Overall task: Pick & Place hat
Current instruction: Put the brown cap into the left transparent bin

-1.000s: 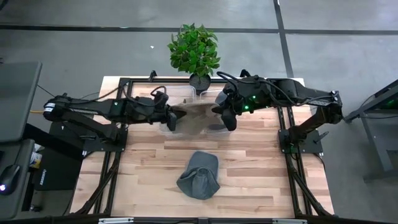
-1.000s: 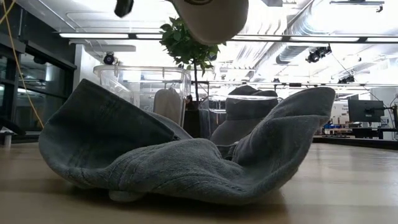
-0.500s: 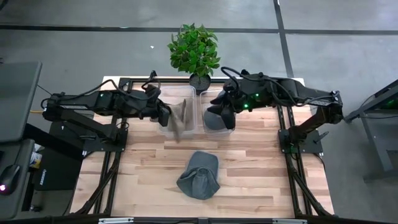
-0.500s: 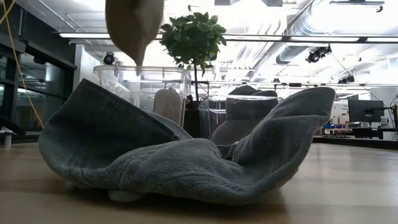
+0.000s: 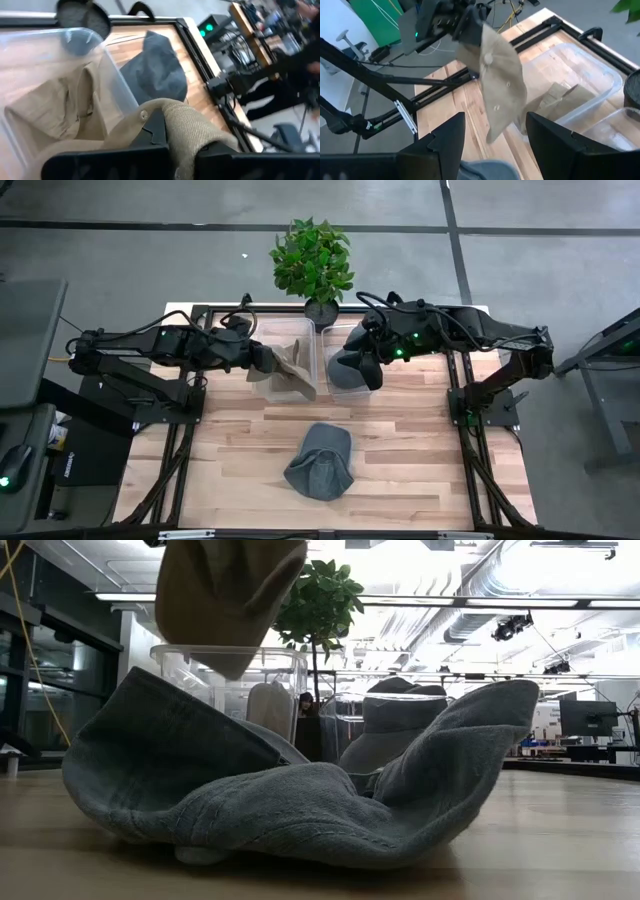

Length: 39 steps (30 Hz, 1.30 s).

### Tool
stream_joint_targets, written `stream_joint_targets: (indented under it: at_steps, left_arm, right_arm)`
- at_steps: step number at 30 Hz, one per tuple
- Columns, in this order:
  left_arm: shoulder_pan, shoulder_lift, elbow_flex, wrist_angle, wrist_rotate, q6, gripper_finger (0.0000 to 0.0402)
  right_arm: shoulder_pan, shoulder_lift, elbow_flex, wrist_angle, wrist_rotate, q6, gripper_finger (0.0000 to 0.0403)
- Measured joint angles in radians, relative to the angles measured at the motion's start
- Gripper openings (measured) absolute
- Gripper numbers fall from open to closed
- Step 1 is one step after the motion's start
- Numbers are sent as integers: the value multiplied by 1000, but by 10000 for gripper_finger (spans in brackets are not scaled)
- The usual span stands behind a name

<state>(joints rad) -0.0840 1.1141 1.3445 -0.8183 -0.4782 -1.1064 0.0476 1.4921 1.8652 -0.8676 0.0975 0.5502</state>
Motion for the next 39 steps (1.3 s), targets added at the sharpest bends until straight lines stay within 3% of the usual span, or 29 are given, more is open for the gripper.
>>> stream_joint_targets:
  at_steps: [6,12,23,32,39]
  left_arm:
    - [82,0,0,-3,42,-104,0]
    - [158,0,1,44,156,-139,0]
    - [245,1,2,45,258,-211,0]
    - [249,75,3,60,278,-218,0]
    - [311,103,-5,51,307,-227,0]
  right_arm:
    - [7,0,0,-33,2,10,204]
    - [13,0,0,-36,8,10,204]
    - [13,0,0,-64,33,10,204]
    - [13,0,0,-72,48,10,204]
    - [13,0,0,-75,50,19,204]
